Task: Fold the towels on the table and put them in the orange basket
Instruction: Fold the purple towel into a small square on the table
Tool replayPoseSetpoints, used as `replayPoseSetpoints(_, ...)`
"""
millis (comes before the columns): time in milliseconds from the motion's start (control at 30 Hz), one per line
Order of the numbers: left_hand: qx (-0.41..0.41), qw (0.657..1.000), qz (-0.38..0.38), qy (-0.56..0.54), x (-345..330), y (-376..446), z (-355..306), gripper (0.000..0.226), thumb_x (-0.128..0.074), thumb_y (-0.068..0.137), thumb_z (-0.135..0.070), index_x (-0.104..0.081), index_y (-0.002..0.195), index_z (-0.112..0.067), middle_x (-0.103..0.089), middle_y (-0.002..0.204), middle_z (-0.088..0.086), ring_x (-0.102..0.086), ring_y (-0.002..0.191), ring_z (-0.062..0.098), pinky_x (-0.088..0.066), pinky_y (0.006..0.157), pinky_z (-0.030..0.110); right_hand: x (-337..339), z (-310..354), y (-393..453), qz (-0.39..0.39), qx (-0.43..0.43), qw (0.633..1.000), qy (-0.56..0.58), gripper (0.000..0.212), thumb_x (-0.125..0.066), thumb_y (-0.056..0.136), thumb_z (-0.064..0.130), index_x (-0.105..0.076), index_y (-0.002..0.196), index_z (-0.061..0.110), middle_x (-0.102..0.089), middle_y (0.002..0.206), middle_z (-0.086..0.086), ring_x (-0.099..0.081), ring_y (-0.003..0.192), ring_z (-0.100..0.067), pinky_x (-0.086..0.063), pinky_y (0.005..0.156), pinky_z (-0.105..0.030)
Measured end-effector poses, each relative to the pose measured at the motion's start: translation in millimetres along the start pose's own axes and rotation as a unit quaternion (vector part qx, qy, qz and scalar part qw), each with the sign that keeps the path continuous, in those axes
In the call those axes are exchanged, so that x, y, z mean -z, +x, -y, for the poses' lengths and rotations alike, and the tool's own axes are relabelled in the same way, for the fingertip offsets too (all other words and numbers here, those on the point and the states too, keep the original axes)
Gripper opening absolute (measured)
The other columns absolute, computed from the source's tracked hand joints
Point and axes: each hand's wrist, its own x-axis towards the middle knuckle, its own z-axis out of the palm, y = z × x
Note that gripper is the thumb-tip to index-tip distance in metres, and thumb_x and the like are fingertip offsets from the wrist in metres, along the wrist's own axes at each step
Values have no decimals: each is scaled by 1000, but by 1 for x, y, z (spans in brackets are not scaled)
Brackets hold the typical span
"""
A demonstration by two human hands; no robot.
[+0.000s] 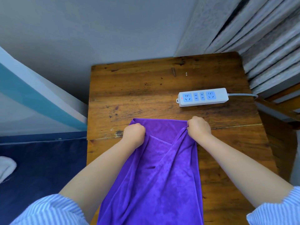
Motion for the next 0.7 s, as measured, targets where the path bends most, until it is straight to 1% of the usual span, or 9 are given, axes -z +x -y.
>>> replayPoseSetpoints(67, 17, 1000, -8, -5, 4, -1, 11, 28, -40, 93, -16, -60, 111, -5, -61, 117, 14, -58, 109, 32, -49, 83, 37, 3, -3, -1, -12, 46, 999, 4, 21, -49, 92, 14, -61, 108, 9, -60, 108, -9, -56, 102, -25, -48, 80, -32)
replayPoseSetpoints(100, 19, 1000, -9, -6, 6, -3, 19, 28, -40, 93, -17, -59, 111, -5, -62, 117, 14, -58, 110, 33, -48, 83, 37, 5, -5, -2, -9, 91, 996, -9, 18, -49, 92, 14, -58, 107, 11, -61, 106, -8, -57, 97, -23, -47, 74, -31)
replayPoseSetpoints(167, 23, 1000, -10, -14, 7, -12, 39, 27, -40, 94, -20, -58, 109, -6, -62, 116, 14, -58, 109, 33, -48, 82, 37, 8, -10, -5, 10, 183, 982, -43, 11, -49, 92, 15, -52, 102, 14, -63, 100, -6, -56, 83, -19, -40, 62, -25)
replayPoseSetpoints(233, 31, 999, -13, -32, 9, -23, 60, 26, -42, 94, -23, -59, 107, -9, -64, 113, 13, -58, 106, 32, -47, 79, 35, 13, -16, -6, 23, 228, 971, -61, 8, -49, 93, 18, -51, 99, 15, -63, 98, -5, -55, 80, -17, -38, 60, -24)
replayPoseSetpoints(333, 38, 996, -19, -74, 12, -46, 86, 23, -45, 95, -22, -62, 106, -10, -66, 109, 10, -58, 101, 29, -46, 78, 32, 23, -22, -10, 63, 256, 962, -67, 15, -47, 94, 23, -59, 99, 16, -65, 100, -4, -59, 88, -19, -49, 71, -26)
replayPoseSetpoints(400, 51, 993, -36, -98, 15, -61, 98, 21, -48, 94, -21, -62, 104, -11, -66, 106, 8, -59, 99, 26, -46, 79, 32, 30, -23, -12, 126, 273, 952, -64, 18, -50, 92, 22, -65, 101, 16, -66, 102, -3, -59, 93, -19, -49, 79, -27)
replayPoseSetpoints(500, 71, 991, -55, -95, 23, -85, 110, 18, -48, 94, -20, -62, 102, -11, -66, 104, 7, -59, 96, 23, -47, 77, 30, 34, -15, -25, 205, 288, 929, -110, 20, -54, 89, 18, -67, 102, 11, -67, 105, -7, -60, 97, -21, -48, 82, -29)
replayPoseSetpoints(600, 77, 991, -75, -75, 31, -106, 115, 19, -47, 95, -21, -61, 102, -11, -66, 105, 8, -59, 98, 24, -43, 73, 28, 32, -5, -42, 199, 295, 923, -145, 20, -54, 88, 16, -67, 101, 6, -66, 106, -13, -59, 99, -27, -46, 82, -29)
replayPoseSetpoints(700, 90, 988, -97, -80, 37, -126, 116, 20, -44, 96, -20, -60, 102, -10, -64, 106, 9, -58, 97, 25, -41, 71, 28, 32, 6, -62, 178, 268, 935, -150, 20, -55, 88, 17, -67, 100, 7, -67, 104, -12, -60, 94, -25, -47, 78, -29)
